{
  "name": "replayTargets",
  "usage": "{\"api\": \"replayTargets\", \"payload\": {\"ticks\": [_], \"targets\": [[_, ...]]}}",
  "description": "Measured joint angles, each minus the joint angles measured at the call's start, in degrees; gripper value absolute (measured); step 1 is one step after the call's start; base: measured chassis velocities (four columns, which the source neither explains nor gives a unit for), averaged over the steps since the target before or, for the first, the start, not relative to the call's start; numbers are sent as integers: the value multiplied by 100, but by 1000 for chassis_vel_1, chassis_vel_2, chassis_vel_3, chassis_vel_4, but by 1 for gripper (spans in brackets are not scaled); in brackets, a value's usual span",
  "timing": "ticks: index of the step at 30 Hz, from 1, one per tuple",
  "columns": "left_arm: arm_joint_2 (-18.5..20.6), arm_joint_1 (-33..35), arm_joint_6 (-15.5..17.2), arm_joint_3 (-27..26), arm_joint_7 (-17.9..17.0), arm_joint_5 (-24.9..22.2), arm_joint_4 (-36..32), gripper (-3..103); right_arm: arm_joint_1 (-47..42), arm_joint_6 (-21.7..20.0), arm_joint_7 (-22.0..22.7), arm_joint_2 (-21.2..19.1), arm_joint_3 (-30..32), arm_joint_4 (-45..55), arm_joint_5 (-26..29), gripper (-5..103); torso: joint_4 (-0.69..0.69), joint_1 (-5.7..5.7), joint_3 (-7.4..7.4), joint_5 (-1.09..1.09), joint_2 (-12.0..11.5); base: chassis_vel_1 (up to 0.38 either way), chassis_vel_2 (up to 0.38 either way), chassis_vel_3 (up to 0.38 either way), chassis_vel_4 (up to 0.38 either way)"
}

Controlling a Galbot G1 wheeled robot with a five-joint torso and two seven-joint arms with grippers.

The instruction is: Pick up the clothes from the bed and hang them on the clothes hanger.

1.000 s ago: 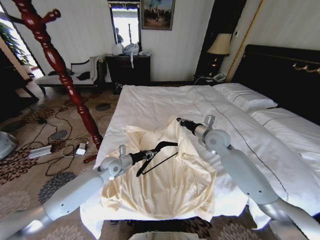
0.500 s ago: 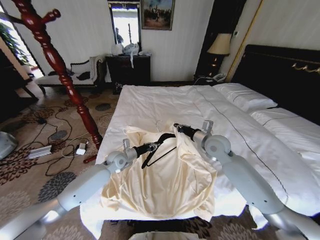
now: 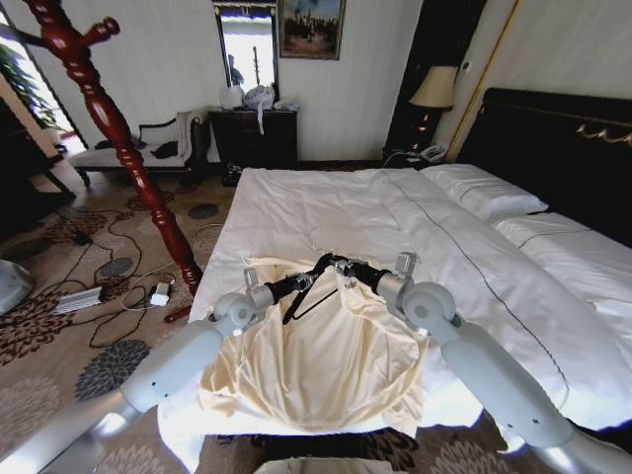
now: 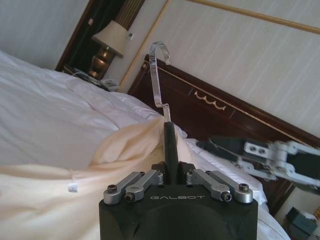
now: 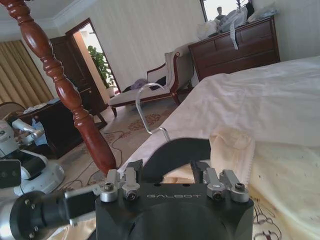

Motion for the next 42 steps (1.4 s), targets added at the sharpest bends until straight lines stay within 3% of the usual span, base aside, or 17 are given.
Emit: {"api": "replayTargets", "payload": {"ticks": [3, 4, 5, 6, 8, 9, 10, 11, 12, 13, 14, 19, 30, 40, 42], "targets": [[58, 37, -8, -92, -14, -4, -46, 14, -132, 44, 66, -36, 160, 82, -80, 54, -1, 0, 0, -2, 0, 0, 0, 0, 0], [94, 57, -13, -136, -20, -10, -81, 14, -181, 109, 103, -56, 243, 87, -186, 65, -3, 0, 0, -1, 0, 0, 0, 0, 0], [146, 82, -18, -176, -25, -21, -139, 14, -205, 237, 156, -73, 335, 33, -413, 65, -3, 0, 0, 1, 0, 0, 0, 0, 0], [178, 95, -20, -192, -29, -27, -182, 14, -202, 314, 183, -80, 374, -51, -605, 77, -3, 0, 0, 1, 0, 0, 0, 0, 0], [200, 101, -21, -198, -32, -29, -216, 14, -186, 364, 193, -88, 392, -139, -777, 77, -3, 0, 0, 1, 0, 0, 0, 0, 0], [234, 108, -22, -203, -37, -29, -261, 14, -147, 453, 192, -102, 397, -316, -1102, 77, -3, 0, 0, 1, 0, 0, 0, 0, 0], [272, 114, -23, -203, -44, -29, -321, 14, -81, 578, 136, -127, 383, -534, -1604, 87, -2, 0, 0, 1, 0, 0, 0, 0, 0], [299, 116, -23, -203, -57, -29, -372, 14, -5, 696, 52, -155, 337, -726, -2163, 87, -1, 0, 0, 0, 0, 0, 0, 0, 0], [299, 116, -23, -203, -57, -29, -372, 14, -5, 696, 52, -155, 337, -726, -2163, 87, -1, 0, 0, 0, 0, 0, 0, 0, 0], [321, 117, -25, -203, -68, -31, -409, 14, 56, 805, -29, -178, 288, -867, -2622, 87, -1, 0, 0, 1, 0, 0, 0, 0, 0], [345, 118, -28, -203, -79, -31, -452, 14, 98, 908, -109, -198, 243, -978, -3039, 99, -2, 0, 0, 1, 0, 0, 0, 0, 0], [461, 128, -38, -225, -102, -42, -604, 14, 115, 1428, -526, -318, 144, -1288, -4345, 100, -1, 0, 0, 1, 0, 0, 0, 0, 0], [597, 66, -42, -258, -217, -86, -894, 14, -81, 1701, -898, -550, -47, -1231, -5406, 100, -3, 0, 0, 0, 0, 0, 0, 0, 0], [768, 41, 6, -143, -266, -70, -1103, 14, 268, 1686, -870, -441, -193, -1442, -6142, 100, -1, 0, 0, 0, 0, 0, 0, 0, 0], [810, 43, 23, -29, -264, -20, -1157, 14, 350, 1865, -994, -508, -236, -1541, -6554, 100, -2, 0, 0, 1, 0, 0, 0, 0, 0]]}}
